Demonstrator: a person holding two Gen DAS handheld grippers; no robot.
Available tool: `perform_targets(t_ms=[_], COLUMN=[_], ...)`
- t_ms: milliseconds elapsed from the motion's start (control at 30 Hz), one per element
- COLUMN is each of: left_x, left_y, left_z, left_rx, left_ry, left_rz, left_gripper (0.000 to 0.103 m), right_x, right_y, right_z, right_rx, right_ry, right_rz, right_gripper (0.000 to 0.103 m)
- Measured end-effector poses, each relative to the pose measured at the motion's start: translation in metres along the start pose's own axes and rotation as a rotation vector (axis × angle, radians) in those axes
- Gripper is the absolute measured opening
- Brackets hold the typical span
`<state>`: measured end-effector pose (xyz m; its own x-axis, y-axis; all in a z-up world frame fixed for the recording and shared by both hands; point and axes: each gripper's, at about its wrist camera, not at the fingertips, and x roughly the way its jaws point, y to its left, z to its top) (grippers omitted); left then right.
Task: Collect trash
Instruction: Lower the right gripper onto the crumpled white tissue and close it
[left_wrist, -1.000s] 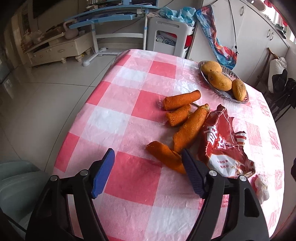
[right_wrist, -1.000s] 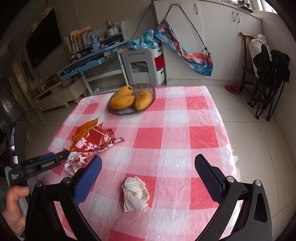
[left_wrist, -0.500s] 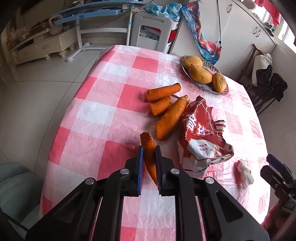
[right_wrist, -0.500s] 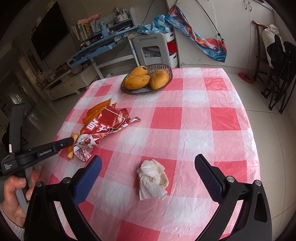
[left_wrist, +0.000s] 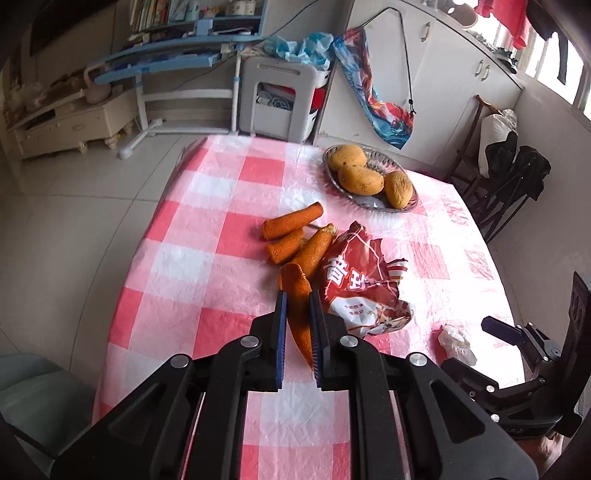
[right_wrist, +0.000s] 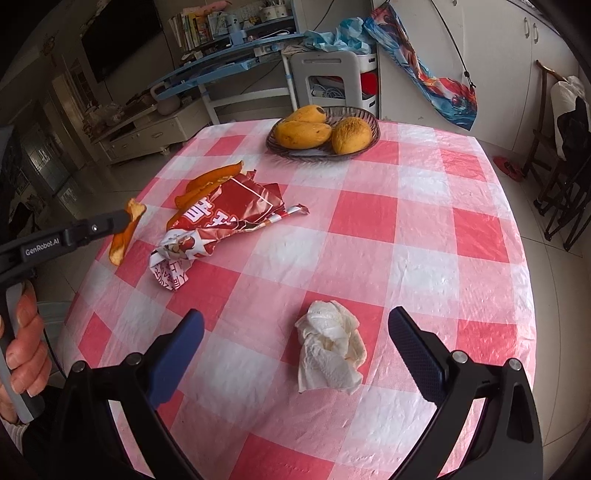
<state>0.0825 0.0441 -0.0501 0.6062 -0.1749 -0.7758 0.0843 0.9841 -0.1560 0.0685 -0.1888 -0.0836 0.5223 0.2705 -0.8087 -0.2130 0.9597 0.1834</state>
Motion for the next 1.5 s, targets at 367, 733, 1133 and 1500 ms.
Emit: perform_targets(t_ms=[367,733,1133,1500], left_x=[-0.017,-0.019,-0.021,-0.023], left_y=[-0.021,-0.029,-0.03,-0.029], left_z=[0.001,-0.003,-0.003,-0.002], left_rx=[0.085,0.125,0.13,0.122], left_ry=[-0.08,-0.101,-0.113,-0.118], left_rz=[0.009,0.036,0.052,0.053], left_gripper=[0.012,0.012,0.012,0.012], right_x=[0.005,0.007,0.011,0.011], right_y=[0.006,0.007,0.004,0.008], right_z=[-0.002,-0.003,-0.005,-0.009], right_rx=[-0.027,-0.028,-0.033,-0.053], right_ry=[0.008,0.01,0.03,0.056], right_rz=[0.001,-0.005,-0.013,-0.007], right_gripper=[0.084,0.084,0.075,0.031])
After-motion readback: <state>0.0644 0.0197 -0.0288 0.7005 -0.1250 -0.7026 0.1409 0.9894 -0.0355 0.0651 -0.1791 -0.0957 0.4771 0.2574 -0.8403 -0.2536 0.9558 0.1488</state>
